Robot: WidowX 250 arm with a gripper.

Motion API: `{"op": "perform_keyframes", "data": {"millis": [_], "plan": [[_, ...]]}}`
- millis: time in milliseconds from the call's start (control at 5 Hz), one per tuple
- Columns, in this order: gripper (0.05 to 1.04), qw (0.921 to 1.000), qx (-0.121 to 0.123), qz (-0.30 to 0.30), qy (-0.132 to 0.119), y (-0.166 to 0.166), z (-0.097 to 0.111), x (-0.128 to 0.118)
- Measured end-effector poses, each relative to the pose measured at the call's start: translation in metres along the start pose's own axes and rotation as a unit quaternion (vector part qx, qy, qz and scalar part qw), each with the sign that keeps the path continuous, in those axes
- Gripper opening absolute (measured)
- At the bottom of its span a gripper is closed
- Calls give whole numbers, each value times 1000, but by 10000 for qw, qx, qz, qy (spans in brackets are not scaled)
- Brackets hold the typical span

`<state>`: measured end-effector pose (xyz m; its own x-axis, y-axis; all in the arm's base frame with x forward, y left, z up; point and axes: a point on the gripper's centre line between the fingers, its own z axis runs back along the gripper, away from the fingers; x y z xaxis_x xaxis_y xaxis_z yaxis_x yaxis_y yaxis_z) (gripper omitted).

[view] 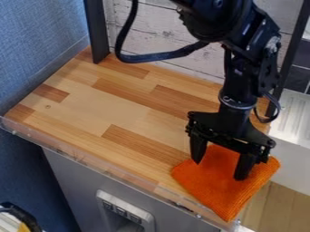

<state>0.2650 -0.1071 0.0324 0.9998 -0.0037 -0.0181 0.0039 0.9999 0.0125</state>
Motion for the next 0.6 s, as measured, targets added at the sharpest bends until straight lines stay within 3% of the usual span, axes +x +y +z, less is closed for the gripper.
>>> {"op": "perform_keyframes", "data": {"millis": [600], "plan": [[999, 10000, -14, -32, -69, 0, 4, -2]]}}
